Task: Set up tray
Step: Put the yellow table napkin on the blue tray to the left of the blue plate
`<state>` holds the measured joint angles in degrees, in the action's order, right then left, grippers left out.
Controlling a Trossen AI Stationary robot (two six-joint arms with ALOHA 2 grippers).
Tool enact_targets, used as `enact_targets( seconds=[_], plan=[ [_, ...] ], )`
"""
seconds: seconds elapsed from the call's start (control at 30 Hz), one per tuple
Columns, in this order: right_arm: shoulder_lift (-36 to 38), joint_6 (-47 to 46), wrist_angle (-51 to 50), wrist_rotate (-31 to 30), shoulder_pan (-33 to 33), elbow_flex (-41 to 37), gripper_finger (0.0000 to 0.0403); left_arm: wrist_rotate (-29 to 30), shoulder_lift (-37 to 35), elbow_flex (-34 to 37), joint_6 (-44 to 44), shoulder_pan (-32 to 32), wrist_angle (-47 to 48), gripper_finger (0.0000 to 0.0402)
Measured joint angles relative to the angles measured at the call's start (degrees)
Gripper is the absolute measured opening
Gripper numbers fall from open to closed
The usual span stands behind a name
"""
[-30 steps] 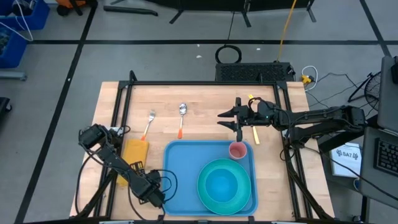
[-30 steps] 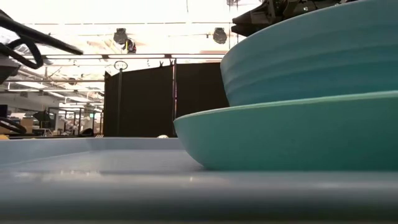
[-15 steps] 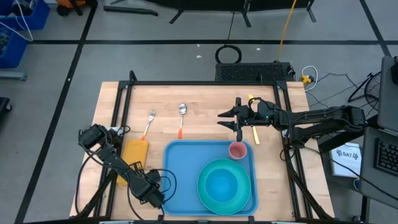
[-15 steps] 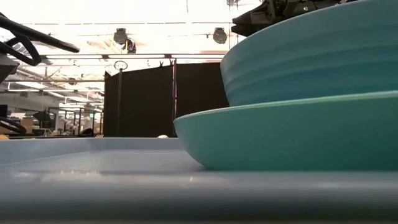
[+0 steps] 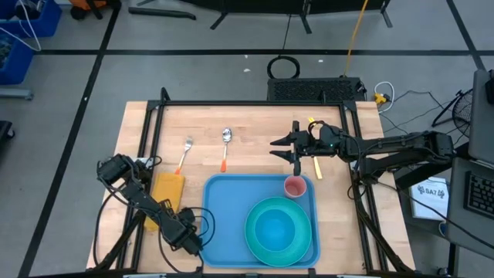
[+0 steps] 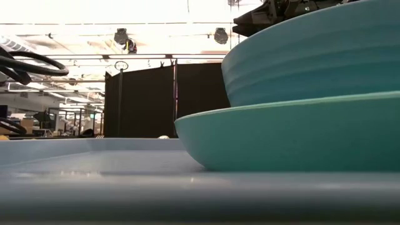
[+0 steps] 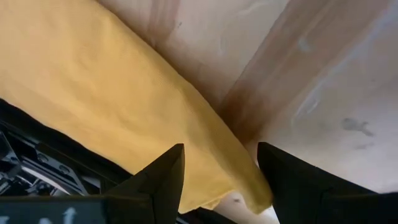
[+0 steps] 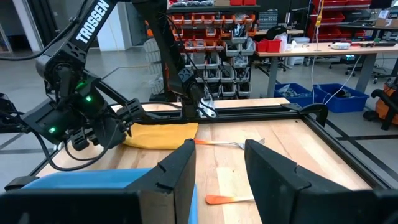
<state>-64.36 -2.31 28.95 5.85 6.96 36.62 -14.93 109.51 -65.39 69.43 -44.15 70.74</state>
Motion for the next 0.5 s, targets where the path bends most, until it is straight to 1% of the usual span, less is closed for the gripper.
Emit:
enact_targets(
  seconds=[0.23,0.3,0.37,0.4,0.47,0.5],
  plan=[
    [0.00,0.00,0.00,0.00,0.00,0.00,0.0132,-0.05,0.00,0.02,0.21,0.21,-0.75,0.0205],
    [0.00,0.00,0.00,0.00,0.00,0.00,0.0132,-0.05,0.00,0.02,0.06,0.21,-0.74,0.0192],
    [0.00,0.00,-0.01,0.11,0.00,0.00,0.0132,-0.07,0.00,0.02,-0.14,0.21,-0.94,0.0163],
    [0.00,0.00,0.00,0.14,0.00,0.00,0.0132,-0.07,0.00,0.02,-0.51,0.21,-1.40,0.0142],
    [0.00,0.00,0.00,0.15,0.00,0.00,0.0132,-0.10,0.00,0.02,-2.03,0.21,-3.07,0.0089],
    [0.00,0.00,0.00,0.15,0.00,0.00,0.0132,-0.10,0.00,0.02,-2.97,0.21,-3.92,0.0056]
  ],
)
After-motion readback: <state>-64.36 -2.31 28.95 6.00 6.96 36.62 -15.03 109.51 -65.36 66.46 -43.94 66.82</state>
